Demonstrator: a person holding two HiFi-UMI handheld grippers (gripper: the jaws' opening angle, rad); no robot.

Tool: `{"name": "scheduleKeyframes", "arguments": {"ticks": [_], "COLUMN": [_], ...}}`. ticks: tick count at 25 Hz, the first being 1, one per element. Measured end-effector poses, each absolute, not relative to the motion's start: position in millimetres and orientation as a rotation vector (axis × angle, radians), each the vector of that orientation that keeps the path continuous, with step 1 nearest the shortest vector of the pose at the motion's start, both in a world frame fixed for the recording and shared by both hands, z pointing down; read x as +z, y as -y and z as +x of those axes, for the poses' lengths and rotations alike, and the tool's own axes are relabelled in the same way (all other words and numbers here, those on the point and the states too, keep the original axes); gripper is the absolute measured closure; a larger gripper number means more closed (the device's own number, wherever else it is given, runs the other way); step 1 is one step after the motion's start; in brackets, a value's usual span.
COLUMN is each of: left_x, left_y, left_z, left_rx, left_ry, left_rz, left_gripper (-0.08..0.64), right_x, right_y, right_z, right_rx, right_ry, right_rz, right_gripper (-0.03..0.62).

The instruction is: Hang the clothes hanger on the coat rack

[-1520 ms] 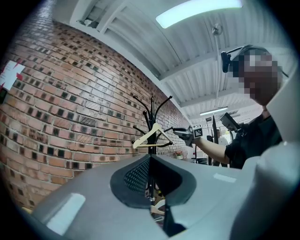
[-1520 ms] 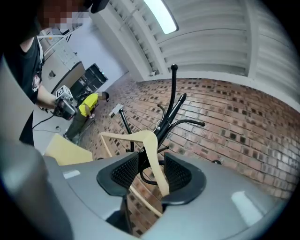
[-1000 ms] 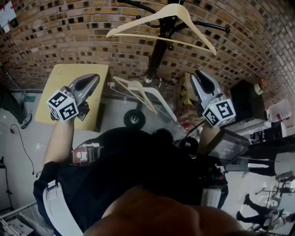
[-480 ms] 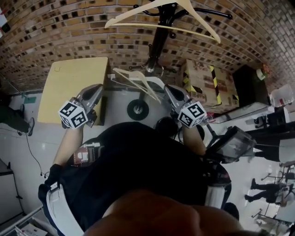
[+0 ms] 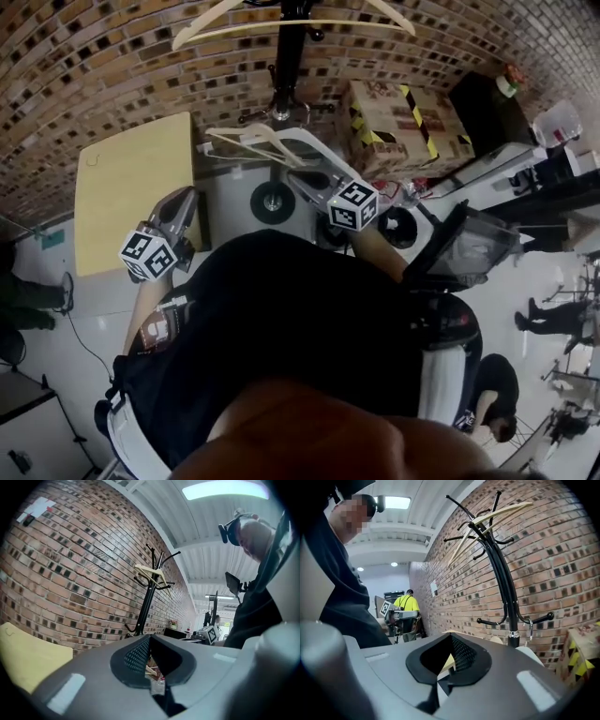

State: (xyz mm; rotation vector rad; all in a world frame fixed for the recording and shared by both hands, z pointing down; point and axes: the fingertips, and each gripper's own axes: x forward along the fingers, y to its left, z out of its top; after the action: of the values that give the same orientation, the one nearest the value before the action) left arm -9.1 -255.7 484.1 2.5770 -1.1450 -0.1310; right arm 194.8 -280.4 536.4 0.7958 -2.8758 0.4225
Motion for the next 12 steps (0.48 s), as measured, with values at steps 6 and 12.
{"name": "scheduleKeyframes", "arguments": {"ticks": [6, 12], "left_x": [482.4, 480.8], "left_y": [255.9, 257.6], "left_z": [-14.9, -13.2], "left_rx": [-0.147, -0.137], "left_ry": [1.142, 1.134], "left_rz": [2.597, 2.61], "left_gripper": [0.56, 0.56], "right_x": [536.4, 536.1], "right_y": [278.7, 279.8], "right_z": [192.9, 189.0], "right_rx": [0.397, 0.358], "right_ry": [2.859, 2.86], "right_rz": [0.802, 0.781], "right_gripper": [0.58, 0.58]}}
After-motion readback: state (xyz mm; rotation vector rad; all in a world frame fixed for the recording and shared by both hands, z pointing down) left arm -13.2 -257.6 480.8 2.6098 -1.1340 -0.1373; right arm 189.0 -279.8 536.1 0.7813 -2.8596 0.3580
